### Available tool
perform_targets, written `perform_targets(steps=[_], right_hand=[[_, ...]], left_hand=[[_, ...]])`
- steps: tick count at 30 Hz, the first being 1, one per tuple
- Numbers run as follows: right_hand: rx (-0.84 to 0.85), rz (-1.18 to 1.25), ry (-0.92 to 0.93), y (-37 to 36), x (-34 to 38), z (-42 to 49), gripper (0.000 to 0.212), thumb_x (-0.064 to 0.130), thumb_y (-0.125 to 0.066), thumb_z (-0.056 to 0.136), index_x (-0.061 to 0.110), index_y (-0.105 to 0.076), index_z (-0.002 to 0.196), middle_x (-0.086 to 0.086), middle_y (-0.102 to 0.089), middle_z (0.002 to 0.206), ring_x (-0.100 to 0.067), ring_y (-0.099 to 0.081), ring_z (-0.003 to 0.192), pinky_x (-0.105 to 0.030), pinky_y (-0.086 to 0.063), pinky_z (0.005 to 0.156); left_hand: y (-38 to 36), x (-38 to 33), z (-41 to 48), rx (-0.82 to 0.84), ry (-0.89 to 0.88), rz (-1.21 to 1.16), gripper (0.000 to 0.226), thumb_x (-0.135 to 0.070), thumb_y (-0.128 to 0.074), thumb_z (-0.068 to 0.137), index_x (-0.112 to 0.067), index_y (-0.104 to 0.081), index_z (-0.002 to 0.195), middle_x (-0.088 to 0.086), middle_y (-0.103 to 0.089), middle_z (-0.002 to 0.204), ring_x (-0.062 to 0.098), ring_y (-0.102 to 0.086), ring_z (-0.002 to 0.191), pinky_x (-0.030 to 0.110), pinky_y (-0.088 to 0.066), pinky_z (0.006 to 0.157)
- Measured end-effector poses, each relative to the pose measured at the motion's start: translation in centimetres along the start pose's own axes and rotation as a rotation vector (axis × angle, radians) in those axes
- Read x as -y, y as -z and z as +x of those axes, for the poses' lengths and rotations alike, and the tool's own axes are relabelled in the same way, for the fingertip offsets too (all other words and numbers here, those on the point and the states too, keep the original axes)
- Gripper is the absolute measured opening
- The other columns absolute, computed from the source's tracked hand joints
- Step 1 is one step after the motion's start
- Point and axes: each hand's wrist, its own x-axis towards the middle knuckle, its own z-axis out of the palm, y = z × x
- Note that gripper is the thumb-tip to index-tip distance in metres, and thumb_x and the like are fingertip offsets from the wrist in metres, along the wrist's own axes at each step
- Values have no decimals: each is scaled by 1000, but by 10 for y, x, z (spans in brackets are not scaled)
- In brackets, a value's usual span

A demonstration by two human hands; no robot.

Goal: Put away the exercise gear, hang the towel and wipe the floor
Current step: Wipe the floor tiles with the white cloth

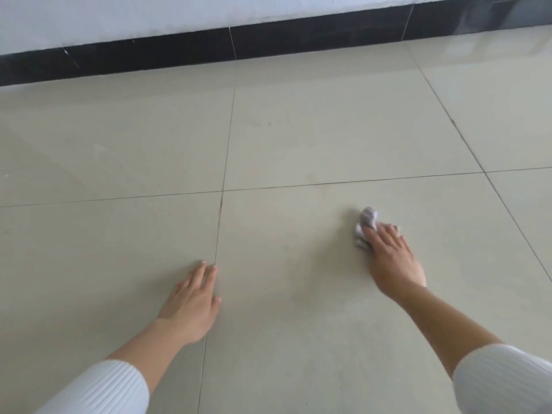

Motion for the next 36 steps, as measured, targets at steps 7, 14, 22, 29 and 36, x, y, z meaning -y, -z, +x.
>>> perform_targets(steps=[7, 14, 22, 29, 36], right_hand=[[71, -4, -175, -23, 85, 11, 70, 7, -38, 87, 28, -18, 151, 1, -8, 161, -26, -7, 144, -42, -15, 117], [293, -17, 615, -74, 185, -55, 71, 13, -20, 79, 25, -37, 146, 1, -36, 153, -26, -26, 144, -44, -6, 116], [107, -7, 329, -53, 117, 19, 60, 11, -31, 89, 29, -39, 145, 4, -40, 150, -23, -31, 142, -37, -26, 115], [-57, -4, -354, -47, 123, 95, 63, 5, -40, 87, 20, -28, 147, -4, -28, 154, -27, -19, 140, -43, -19, 115], [179, 66, 482, -95, 224, 68, 68, 1, -36, 82, 23, -39, 146, 3, -40, 149, -25, -26, 141, -36, -16, 119]], left_hand=[[-13, 40, -1, -72, -71, 21, 61, -43, -8, 98, -22, 13, 151, -4, 21, 158, 17, 13, 147, 35, -3, 120], [-17, 60, 37, -234, -16, -102, 71, -49, -5, 92, -13, 0, 153, 6, 8, 161, 20, 4, 149, 37, -7, 120], [-36, 66, 49, -367, -34, -206, 75, -54, 0, 87, -15, -1, 151, 0, 5, 159, 13, 4, 147, 31, -1, 119], [-34, 75, 50, -404, -78, -232, 68, -55, -22, 94, -20, -20, 151, -4, -18, 158, 14, -13, 147, 30, -12, 116], [-27, 74, 53, -432, -60, -183, 58, -41, -32, 91, -13, -47, 139, 8, -48, 144, 28, -47, 126, 35, -28, 104]])
